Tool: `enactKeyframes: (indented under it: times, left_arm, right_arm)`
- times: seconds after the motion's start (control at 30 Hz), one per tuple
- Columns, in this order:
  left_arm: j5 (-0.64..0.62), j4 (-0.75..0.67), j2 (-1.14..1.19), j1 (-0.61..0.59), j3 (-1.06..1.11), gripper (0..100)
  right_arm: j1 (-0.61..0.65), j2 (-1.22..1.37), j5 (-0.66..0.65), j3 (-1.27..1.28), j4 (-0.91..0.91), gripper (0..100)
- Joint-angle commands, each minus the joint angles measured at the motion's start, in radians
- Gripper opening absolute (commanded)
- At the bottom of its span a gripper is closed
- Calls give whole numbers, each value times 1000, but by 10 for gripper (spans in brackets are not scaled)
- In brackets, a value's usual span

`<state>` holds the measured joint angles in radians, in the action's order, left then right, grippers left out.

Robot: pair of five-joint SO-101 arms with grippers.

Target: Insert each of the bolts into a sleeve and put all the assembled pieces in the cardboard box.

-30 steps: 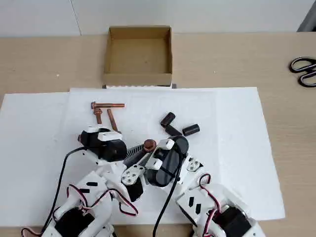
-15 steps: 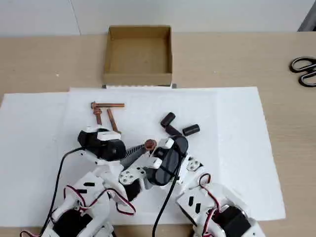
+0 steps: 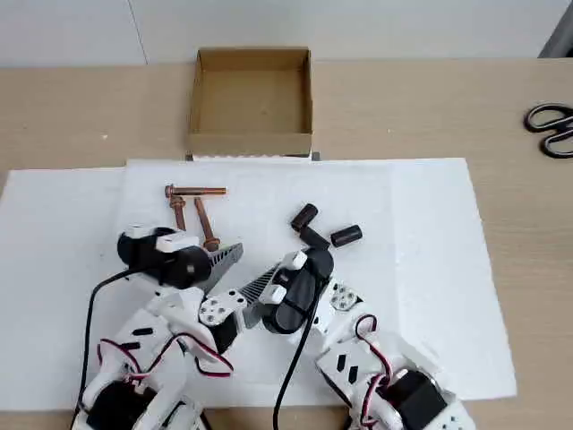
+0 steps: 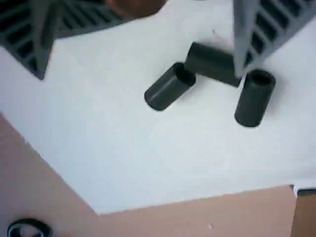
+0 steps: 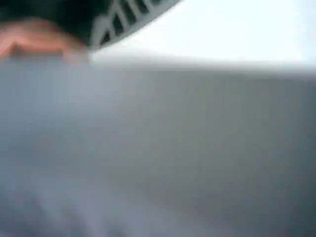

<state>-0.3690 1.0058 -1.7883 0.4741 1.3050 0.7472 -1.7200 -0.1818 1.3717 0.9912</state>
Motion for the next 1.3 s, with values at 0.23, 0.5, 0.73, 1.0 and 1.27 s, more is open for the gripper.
enactKeyframes:
  times: [0.23, 0.5, 0.73, 1.0, 1.27]
  left_arm:
    - [9, 11, -9, -198, -51, 6]
    - [137, 52, -11, -362, 136, 6]
    - [371, 51, -11, -385, 257, 6]
    - [399, 48, -11, -387, 320, 6]
    - [399, 48, -11, -387, 320, 6]
  right_arm:
    - [-136, -8, 80, -9, -25, 2]
    - [-297, -8, 81, -17, -25, 2]
    - [-394, -8, 107, -15, -33, 2]
    - [-418, 21, 141, 0, -331, 2]
    - [-417, 479, 180, -259, -496, 2]
